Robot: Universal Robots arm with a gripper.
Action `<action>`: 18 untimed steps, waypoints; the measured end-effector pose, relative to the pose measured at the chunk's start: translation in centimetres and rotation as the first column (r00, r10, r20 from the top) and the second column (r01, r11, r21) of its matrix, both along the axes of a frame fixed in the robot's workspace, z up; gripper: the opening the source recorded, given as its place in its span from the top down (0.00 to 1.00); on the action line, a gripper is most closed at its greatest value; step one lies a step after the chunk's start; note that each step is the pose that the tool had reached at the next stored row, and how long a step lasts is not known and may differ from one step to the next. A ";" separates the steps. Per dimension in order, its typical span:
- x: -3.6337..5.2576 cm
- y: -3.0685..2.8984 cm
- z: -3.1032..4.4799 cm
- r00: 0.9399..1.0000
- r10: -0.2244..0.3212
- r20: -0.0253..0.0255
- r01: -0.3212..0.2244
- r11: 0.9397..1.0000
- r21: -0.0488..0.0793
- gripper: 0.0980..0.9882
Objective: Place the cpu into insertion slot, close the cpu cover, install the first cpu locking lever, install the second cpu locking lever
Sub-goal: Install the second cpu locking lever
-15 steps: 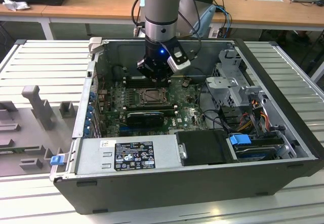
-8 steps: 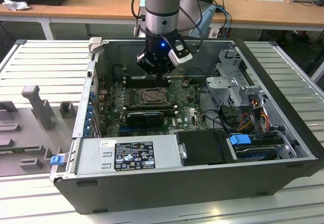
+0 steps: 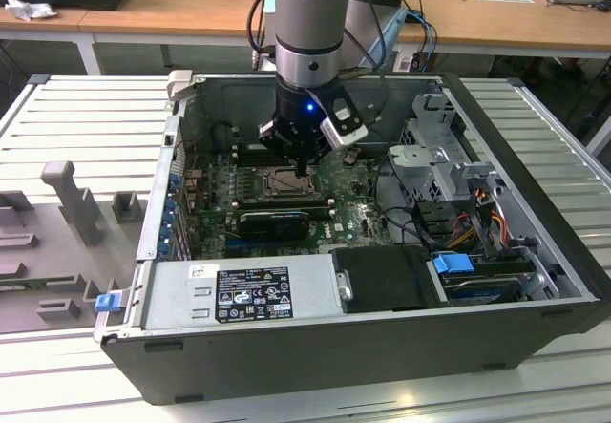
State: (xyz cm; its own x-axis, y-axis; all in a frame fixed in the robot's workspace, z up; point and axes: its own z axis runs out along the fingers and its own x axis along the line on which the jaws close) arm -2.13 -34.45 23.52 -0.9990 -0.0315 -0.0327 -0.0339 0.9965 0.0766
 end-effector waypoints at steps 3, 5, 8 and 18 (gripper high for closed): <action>0.00 -0.80 -0.13 1.000 0.000 0.000 0.000 1.000 0.014 0.99; 0.00 -1.22 -0.13 1.000 0.000 -0.001 0.000 1.000 0.014 0.99; 0.00 -2.07 -0.13 1.000 0.000 -0.003 0.000 1.000 0.015 0.99; -3.44 -3.01 -0.31 1.000 0.005 -0.004 -0.005 0.999 0.032 0.99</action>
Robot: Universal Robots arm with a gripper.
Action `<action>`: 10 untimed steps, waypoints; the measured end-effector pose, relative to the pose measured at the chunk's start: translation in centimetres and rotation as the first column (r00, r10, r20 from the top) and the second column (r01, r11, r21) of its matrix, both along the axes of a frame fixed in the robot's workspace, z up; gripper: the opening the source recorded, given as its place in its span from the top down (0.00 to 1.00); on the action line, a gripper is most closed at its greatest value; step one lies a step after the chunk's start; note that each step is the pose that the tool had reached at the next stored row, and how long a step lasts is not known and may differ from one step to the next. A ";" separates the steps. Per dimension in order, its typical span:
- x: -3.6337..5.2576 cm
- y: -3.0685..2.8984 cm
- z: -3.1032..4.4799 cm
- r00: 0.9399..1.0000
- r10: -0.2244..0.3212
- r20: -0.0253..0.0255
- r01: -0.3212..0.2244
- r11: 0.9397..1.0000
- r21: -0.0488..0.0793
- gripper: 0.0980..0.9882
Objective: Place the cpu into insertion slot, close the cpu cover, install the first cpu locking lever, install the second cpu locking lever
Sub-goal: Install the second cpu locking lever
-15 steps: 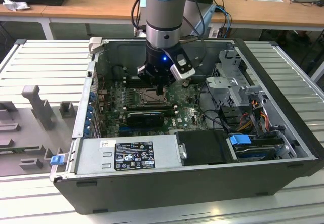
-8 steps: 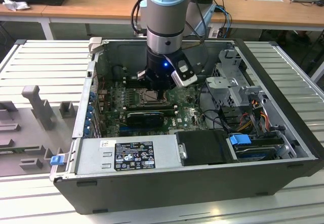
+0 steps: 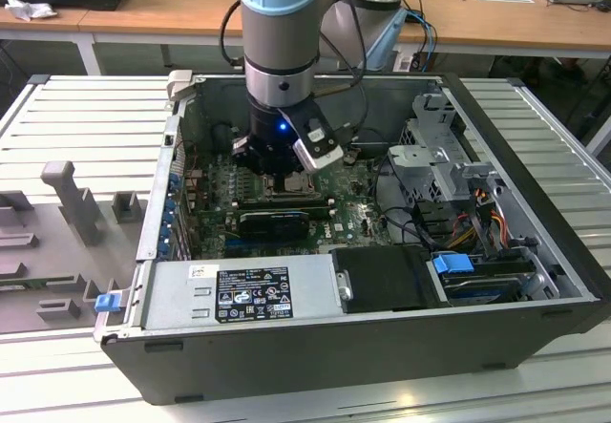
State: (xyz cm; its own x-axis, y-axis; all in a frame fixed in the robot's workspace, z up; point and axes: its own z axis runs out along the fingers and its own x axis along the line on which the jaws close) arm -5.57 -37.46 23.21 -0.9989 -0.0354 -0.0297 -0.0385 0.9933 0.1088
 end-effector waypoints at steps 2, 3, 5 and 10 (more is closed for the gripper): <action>-0.11 -0.21 -0.25 1.000 0.019 0.000 -0.019 1.000 0.021 0.99; -0.27 -0.30 -0.26 1.000 0.019 0.000 -0.019 1.000 0.025 0.99; -0.70 -0.54 -0.26 1.000 0.019 0.000 -0.019 0.999 0.029 0.99; -1.29 -1.25 -0.36 1.000 0.019 0.001 -0.019 0.999 0.044 0.99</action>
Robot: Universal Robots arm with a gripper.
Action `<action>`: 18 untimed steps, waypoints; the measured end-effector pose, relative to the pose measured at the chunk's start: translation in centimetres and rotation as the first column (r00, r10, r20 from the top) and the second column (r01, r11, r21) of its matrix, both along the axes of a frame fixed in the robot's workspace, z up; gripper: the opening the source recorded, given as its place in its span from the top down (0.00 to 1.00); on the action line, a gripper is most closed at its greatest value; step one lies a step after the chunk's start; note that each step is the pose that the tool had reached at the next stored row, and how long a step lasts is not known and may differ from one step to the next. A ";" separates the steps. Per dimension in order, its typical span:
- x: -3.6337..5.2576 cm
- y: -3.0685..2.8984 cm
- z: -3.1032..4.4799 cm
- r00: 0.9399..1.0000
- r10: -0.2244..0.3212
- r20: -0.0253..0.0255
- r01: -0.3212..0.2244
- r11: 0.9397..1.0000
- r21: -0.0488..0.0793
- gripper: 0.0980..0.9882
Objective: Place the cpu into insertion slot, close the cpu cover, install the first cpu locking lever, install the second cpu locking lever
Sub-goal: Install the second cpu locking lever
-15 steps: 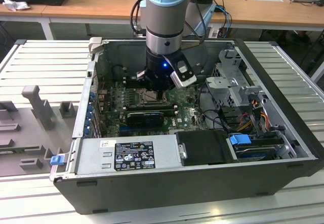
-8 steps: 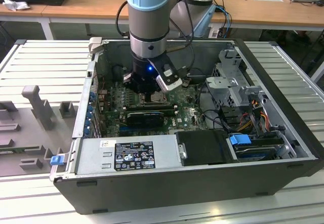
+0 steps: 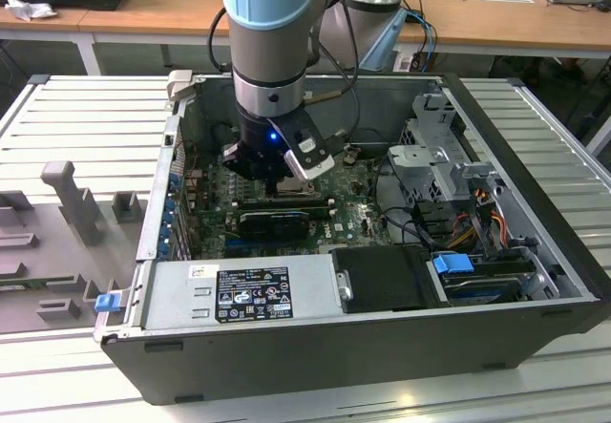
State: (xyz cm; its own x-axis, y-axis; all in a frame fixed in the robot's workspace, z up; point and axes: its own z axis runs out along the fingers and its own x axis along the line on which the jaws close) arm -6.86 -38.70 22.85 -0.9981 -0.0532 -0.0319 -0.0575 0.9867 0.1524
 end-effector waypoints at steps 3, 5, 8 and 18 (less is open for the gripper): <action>-0.04 -0.01 -0.62 1.000 0.000 0.000 0.000 1.000 0.005 0.99; -0.05 0.00 -0.96 1.000 0.000 0.000 0.000 1.000 0.007 0.99; -0.11 -0.01 -1.22 1.000 0.001 0.000 -0.001 1.000 0.020 0.99; -0.98 -1.26 -1.76 1.000 0.001 0.000 -0.001 0.996 0.091 0.99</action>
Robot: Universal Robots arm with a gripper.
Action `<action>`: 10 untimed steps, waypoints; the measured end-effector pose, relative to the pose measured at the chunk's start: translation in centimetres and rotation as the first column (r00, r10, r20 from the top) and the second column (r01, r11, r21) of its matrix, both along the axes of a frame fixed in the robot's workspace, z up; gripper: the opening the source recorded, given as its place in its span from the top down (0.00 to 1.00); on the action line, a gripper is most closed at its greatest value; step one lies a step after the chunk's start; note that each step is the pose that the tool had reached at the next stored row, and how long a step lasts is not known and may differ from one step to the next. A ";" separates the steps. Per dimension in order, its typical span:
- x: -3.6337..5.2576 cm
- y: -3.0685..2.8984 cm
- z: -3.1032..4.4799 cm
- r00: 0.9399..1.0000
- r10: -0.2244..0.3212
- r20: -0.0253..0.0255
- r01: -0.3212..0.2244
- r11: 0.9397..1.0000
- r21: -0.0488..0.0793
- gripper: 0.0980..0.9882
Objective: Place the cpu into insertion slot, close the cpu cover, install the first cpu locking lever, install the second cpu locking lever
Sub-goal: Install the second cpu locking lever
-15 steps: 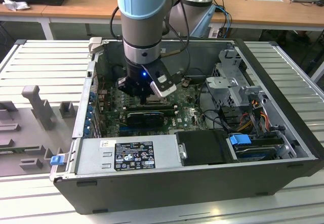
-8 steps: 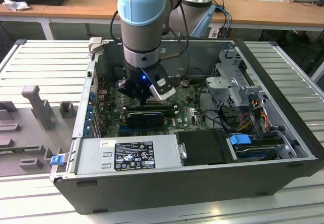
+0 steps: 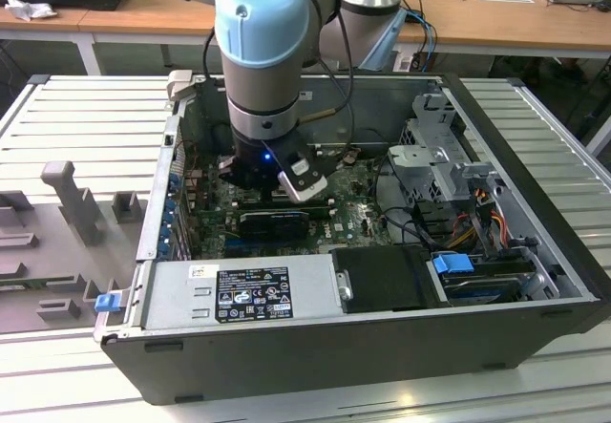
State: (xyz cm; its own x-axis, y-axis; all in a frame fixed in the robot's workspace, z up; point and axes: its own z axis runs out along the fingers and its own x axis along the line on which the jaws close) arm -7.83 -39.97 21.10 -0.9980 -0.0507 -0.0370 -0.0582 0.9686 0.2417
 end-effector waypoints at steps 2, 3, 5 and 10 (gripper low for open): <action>-0.13 0.00 -0.18 1.000 0.000 0.000 0.000 1.000 0.010 0.99; -0.13 0.01 -0.30 1.000 0.000 0.000 0.000 1.000 0.012 0.99; -0.14 0.00 -0.63 1.000 0.000 0.000 0.000 1.000 0.014 0.99; -0.21 0.00 -1.46 1.000 0.000 0.000 0.000 1.000 0.032 0.99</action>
